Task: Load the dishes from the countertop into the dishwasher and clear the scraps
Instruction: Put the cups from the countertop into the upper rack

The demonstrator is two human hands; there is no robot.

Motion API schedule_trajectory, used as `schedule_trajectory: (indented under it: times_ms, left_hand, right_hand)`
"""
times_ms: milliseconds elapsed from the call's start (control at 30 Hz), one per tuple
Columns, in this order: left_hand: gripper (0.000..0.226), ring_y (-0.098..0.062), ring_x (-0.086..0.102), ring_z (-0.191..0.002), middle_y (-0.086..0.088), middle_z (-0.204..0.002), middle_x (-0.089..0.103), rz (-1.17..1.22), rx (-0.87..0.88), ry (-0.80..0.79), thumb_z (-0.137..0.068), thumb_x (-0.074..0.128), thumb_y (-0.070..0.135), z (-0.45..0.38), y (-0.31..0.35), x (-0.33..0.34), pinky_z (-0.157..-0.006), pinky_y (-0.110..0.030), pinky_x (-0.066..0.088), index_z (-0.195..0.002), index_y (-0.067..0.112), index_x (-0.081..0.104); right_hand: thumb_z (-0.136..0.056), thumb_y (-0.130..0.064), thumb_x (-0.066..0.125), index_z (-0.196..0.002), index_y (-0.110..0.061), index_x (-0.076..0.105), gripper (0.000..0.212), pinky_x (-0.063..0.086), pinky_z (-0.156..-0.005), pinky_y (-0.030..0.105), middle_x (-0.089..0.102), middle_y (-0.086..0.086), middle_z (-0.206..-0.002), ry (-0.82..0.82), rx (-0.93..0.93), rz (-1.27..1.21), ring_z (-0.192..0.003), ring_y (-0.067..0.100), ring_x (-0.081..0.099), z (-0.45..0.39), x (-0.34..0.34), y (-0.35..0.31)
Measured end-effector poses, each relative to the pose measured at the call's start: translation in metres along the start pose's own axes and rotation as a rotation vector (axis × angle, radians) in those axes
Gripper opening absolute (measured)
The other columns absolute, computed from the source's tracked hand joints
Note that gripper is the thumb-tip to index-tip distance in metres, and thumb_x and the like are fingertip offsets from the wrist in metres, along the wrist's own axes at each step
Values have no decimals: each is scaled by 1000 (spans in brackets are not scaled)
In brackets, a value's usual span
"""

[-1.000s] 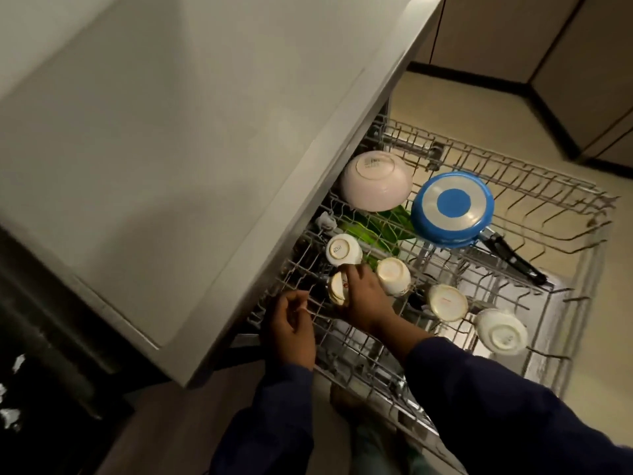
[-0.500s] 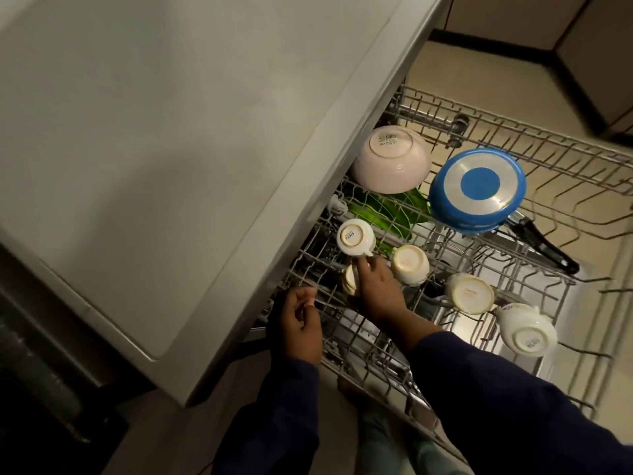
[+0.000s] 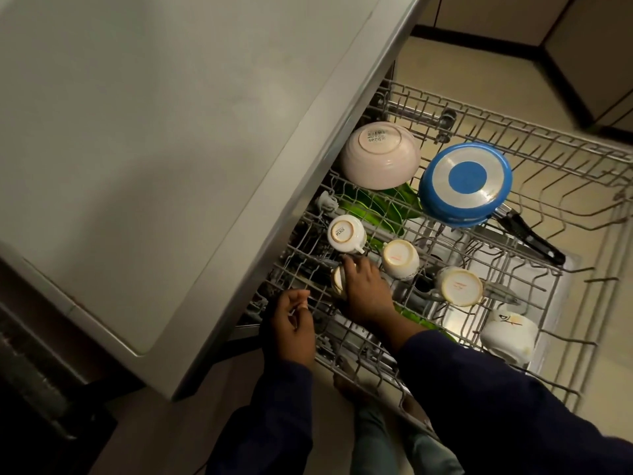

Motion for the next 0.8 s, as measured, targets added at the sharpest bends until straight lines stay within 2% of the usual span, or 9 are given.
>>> schedule_trajectory:
  times_ms: [100, 200, 333, 467, 533, 633, 700, 800]
  left_hand:
    - [43, -15, 56, -93, 10, -90, 57, 8, -16, -9, -86, 47, -5, 1, 1, 3, -77, -24, 43, -78, 37, 52]
    - [36, -16, 55, -93, 3, -93, 58, -18, 0, 1, -85, 48, -6, 5, 9, 6, -76, -24, 42, -79, 29, 55]
    - [22, -15, 53, -91, -1, -96, 58, -61, 18, 10, -86, 49, -5, 9, 21, 13, -65, -9, 37, -87, 16, 57]
    - [20, -16, 54, -87, -4, -95, 61, -90, 61, 10, -86, 50, -3, 14, 34, 20, -64, -14, 38, -88, 15, 59]
    - [21, -19, 55, -86, -8, -96, 63, -105, 75, 9, -85, 51, -4, 18, 38, 25, -69, -24, 39, -88, 14, 59]
    - [24, -27, 58, -90, -14, -99, 64, -106, 104, -14, -83, 51, -5, 22, 45, 41, -74, -29, 41, -85, 18, 57]
    - [23, -29, 58, -94, -15, -100, 65, -103, 119, -47, -82, 52, -5, 28, 52, 58, -79, -35, 46, -84, 18, 58]
    - [17, -29, 59, -89, -15, -96, 65, -129, 184, -95, -82, 54, -3, 45, 72, 91, -74, -31, 44, -86, 11, 63]
  right_hand:
    - [-77, -50, 65, -145, -22, 15, 89, 40, -102, 46, 24, 12, -146, -8, 5, -31, -131, 32, 32, 3, 0, 6]
    - [-77, -53, 62, -146, -22, 16, 89, 38, -105, 45, 25, 12, -146, 11, -29, -60, -133, 32, 30, 8, -5, 12]
    - [-78, -50, 62, -147, -24, 14, 88, 35, -107, 45, 19, 12, -149, -19, -60, -68, -135, 32, 28, 12, -9, 17]
    - [-80, -44, 64, -146, -19, 18, 84, 33, -107, 43, 21, 13, -148, -13, -104, -79, -133, 33, 29, 18, -23, 14]
    - [-82, -40, 63, -142, -12, 29, 74, 37, -101, 42, 32, 17, -141, 42, -152, -96, -124, 34, 38, 26, -35, 13]
    - [-86, -26, 58, -124, -5, 49, 45, 45, -85, 42, 49, 18, -118, 174, -203, -162, -103, 35, 50, 46, -62, 28]
    - [-86, -16, 55, -109, -3, 55, 27, 45, -78, 39, 53, 17, -107, 313, -126, -220, -95, 32, 52, 65, -84, 62]
    - [-82, -9, 60, -97, -5, 55, 16, 44, -74, 35, 52, 14, -100, 432, 95, -230, -91, 28, 50, 99, -104, 128]
Point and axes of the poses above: each hand's wrist, its own z-axis away from the middle knuckle, its own x-axis out of the palm, y = z × x, the point moved 8 cm from there along -z, towards the middle knuckle
